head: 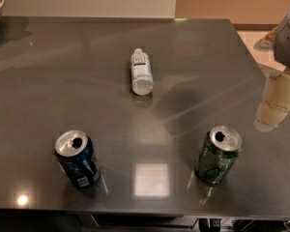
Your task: Pick blue plastic bottle
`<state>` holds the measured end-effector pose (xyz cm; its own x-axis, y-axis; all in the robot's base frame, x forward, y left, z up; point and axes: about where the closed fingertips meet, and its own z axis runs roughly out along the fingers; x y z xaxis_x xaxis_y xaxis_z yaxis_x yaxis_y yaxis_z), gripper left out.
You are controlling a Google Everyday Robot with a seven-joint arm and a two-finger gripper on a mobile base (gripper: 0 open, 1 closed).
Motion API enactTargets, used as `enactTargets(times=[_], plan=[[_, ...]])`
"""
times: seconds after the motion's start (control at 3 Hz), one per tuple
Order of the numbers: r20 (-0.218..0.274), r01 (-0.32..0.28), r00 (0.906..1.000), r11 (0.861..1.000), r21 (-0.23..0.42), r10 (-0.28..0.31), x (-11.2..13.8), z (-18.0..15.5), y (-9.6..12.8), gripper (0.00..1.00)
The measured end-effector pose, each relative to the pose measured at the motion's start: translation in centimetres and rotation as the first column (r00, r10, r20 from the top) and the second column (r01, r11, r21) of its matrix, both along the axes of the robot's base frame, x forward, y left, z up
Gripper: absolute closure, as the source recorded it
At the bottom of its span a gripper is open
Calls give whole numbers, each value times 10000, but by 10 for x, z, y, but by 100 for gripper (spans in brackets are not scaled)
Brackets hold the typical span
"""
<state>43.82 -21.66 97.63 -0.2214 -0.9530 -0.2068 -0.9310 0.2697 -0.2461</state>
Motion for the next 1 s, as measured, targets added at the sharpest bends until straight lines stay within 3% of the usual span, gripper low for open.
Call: enactTargets(times=[0.67,1.0], plan=[[-46,24,10000,10000,9,-24,4,3,0,0],[-676,576,9960,9983,-109,-582,32,1,-3,0]])
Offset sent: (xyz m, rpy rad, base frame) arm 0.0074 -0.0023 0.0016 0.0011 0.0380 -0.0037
